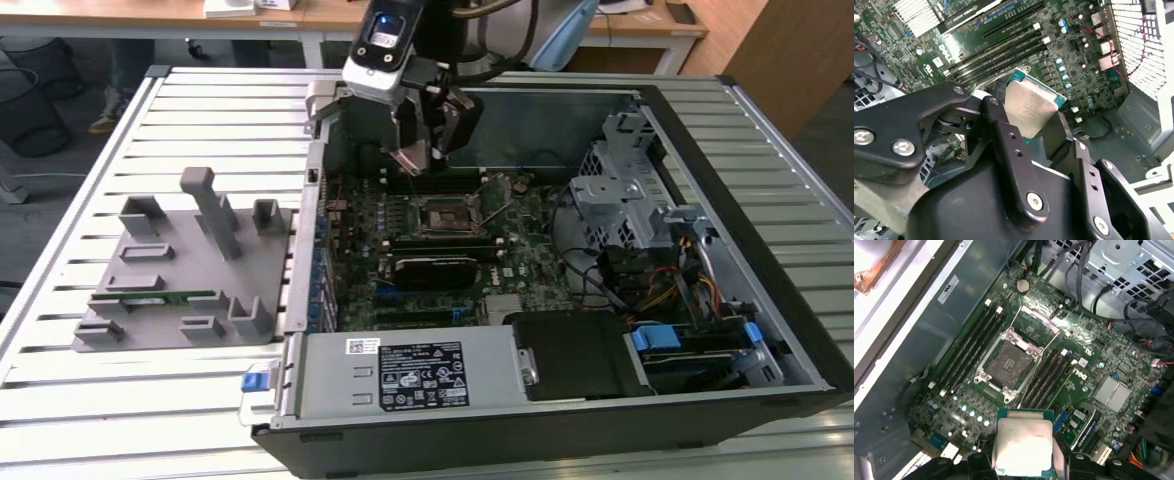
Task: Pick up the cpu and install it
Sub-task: 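Place the cpu into insertion slot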
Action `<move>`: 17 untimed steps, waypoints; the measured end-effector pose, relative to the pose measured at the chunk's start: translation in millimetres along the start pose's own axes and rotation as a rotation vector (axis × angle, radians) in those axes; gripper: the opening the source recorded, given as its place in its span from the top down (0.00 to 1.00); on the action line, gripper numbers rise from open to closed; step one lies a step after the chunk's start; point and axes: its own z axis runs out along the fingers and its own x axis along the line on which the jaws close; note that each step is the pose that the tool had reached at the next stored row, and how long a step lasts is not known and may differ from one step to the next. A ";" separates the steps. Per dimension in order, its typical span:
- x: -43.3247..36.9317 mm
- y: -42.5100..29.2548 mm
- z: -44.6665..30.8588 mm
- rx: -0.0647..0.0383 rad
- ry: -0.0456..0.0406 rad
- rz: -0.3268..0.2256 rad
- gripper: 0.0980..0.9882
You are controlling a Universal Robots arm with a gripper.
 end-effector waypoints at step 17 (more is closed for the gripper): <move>-0.7 3.9 20.6 0.008 -0.0052 0.253 0.51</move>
